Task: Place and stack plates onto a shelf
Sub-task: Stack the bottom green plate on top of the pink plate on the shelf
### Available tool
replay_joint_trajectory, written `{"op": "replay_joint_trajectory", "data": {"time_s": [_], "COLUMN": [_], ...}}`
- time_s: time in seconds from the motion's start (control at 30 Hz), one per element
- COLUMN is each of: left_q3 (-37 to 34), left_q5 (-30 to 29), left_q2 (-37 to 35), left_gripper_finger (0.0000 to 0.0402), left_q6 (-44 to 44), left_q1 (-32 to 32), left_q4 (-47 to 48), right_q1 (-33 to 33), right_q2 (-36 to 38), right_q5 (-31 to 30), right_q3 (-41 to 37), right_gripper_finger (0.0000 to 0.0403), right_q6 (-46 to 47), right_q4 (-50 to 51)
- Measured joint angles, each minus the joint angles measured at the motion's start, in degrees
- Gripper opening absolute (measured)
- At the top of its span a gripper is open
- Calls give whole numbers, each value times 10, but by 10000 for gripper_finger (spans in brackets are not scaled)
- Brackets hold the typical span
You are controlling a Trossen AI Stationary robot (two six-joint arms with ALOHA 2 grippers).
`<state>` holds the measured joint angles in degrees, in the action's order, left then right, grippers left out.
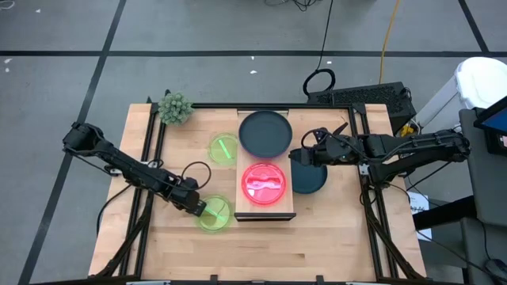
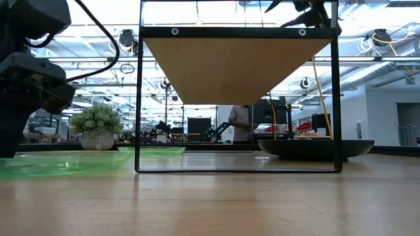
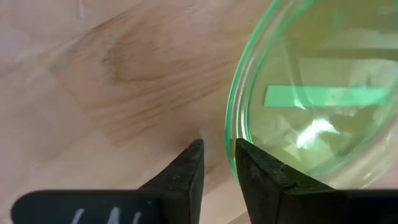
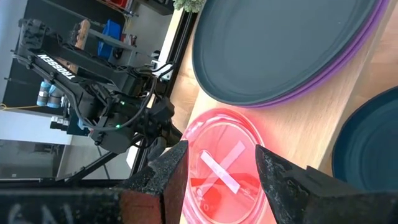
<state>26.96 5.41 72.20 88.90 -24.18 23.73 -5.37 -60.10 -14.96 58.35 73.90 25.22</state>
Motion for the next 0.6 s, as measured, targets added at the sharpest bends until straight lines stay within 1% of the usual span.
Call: {"op": "replay_joint_trajectory", "data": {"time_s": [0.17, 0.6], "left_q3": [0, 0], "left_q5": [-2, -5], "left_q2": [1, 1], "left_gripper_finger": [92, 92], "left_q6": [28, 39], "left_q1": [0, 0], "left_q4": [0, -6], "right_q1": [0, 0], "right_q2": [0, 0], "right_q5": [0, 0], "right_q3": [0, 0], "right_gripper_finger": [169, 169], "right_q6": [-3, -11], "right_q4": [0, 0]}}
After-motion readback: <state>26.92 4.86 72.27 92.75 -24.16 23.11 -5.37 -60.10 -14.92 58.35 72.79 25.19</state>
